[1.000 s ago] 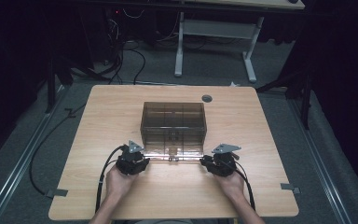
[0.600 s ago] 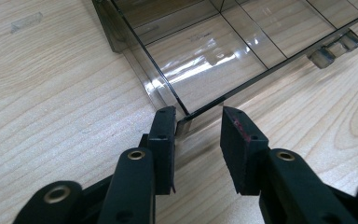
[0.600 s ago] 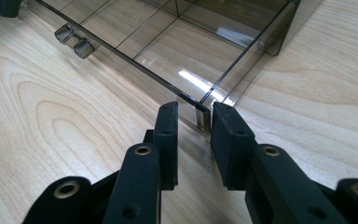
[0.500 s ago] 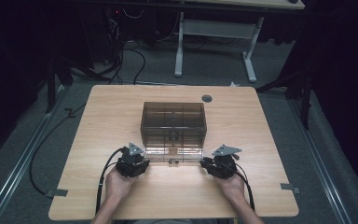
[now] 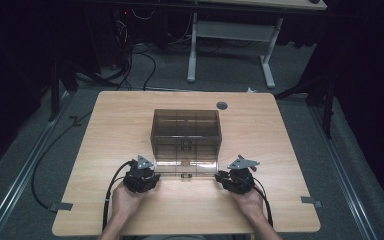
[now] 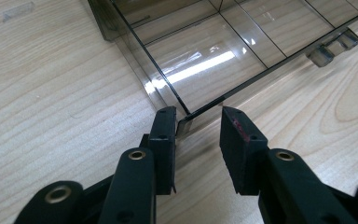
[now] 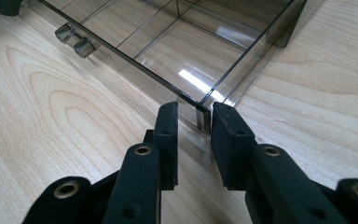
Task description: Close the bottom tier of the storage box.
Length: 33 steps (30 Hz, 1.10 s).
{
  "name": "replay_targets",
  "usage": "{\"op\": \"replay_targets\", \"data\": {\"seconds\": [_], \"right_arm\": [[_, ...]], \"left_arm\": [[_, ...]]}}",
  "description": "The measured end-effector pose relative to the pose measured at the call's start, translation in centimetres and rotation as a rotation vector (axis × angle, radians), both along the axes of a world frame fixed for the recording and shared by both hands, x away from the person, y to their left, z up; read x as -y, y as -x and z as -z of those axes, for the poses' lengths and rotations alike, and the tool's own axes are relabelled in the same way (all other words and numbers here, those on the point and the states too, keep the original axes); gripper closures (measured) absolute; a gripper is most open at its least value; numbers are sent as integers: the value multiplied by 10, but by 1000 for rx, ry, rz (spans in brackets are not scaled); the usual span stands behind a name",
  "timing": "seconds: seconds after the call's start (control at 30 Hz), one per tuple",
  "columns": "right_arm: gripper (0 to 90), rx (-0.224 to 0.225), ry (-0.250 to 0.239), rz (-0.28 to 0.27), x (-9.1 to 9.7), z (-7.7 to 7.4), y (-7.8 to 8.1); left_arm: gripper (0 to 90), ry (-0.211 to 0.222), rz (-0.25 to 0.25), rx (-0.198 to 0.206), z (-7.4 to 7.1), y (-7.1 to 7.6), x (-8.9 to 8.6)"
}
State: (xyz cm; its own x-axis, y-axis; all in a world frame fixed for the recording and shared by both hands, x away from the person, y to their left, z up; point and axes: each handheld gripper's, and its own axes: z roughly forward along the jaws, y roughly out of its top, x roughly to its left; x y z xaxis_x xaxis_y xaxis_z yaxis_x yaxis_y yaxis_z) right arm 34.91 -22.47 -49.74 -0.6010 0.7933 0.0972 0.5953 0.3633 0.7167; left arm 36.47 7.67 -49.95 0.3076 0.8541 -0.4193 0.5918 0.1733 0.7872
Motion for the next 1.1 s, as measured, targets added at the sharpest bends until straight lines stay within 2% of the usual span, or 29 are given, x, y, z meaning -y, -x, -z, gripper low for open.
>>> {"op": "replay_targets", "data": {"seconds": [0.6, 0.8, 1.1], "right_arm": [[725, 0, -2, -7, 1, 0, 9], [725, 5, -11, -2, 0, 1, 13], [720, 5, 4, -5, 1, 2, 15]], "left_arm": [[667, 1, 5, -6, -1, 9, -1], [672, -17, 18, -4, 0, 10, -2], [674, -6, 20, -13, 2, 16, -2]]}}
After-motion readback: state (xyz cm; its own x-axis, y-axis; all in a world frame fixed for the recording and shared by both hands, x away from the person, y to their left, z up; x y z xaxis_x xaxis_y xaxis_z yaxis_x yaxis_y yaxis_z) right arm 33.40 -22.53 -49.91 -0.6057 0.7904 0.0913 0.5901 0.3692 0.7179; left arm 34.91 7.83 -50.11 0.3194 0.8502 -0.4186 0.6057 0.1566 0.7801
